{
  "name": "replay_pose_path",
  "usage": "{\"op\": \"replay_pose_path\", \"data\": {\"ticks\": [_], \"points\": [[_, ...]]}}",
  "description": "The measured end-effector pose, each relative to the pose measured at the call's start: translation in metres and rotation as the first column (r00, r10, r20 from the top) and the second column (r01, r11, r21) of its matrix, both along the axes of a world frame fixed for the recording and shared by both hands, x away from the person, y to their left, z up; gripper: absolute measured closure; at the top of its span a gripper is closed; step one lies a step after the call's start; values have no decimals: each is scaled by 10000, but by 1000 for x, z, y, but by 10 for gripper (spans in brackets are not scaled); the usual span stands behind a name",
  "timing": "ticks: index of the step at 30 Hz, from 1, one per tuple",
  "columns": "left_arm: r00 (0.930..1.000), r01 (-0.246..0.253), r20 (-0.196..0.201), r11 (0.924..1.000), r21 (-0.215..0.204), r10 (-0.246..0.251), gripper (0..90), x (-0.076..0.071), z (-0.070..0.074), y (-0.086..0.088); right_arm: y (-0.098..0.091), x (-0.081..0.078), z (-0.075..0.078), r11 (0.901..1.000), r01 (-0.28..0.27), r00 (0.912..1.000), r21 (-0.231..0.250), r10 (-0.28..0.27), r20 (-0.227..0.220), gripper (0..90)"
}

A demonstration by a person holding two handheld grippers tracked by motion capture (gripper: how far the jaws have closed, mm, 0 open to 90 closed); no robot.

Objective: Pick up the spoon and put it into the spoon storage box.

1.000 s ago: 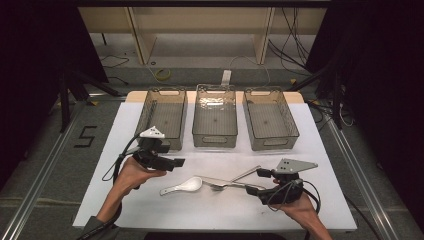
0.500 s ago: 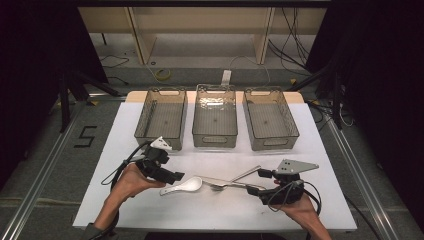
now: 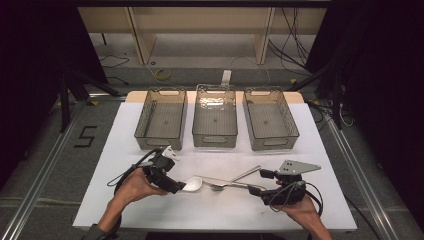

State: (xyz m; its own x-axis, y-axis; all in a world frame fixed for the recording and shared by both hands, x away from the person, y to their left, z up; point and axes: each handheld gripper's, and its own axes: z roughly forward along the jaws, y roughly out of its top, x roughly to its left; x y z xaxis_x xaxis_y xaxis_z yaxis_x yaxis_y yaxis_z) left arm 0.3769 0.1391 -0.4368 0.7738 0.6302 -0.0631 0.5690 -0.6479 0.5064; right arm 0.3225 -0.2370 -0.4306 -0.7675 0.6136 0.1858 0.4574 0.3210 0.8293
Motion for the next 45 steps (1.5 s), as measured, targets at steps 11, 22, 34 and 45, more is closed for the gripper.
{"op": "replay_pose_path", "data": {"ticks": [11, 22, 34, 45], "points": [[9993, 269, -281, 9977, 618, -252, 257, -2, -10, -2, 4, 0, -2, 9996, -224, 9997, -175, 223, -58, 264], [9954, 908, -425, 9884, 1221, -862, 425, -4, -16, -8, 4, -1, -3, 9992, -185, 9998, -367, 183, -43, 265], [9925, 1052, -784, 9808, 1644, -933, 576, -3, -25, -10, 7, -1, -4, 9986, -240, 9997, -463, 236, -101, 267], [9890, 1268, -983, 9748, 1834, -1101, 652, -1, -28, -10, 8, -1, -4, 9984, -245, 9997, -506, 241, -85, 271]]}}
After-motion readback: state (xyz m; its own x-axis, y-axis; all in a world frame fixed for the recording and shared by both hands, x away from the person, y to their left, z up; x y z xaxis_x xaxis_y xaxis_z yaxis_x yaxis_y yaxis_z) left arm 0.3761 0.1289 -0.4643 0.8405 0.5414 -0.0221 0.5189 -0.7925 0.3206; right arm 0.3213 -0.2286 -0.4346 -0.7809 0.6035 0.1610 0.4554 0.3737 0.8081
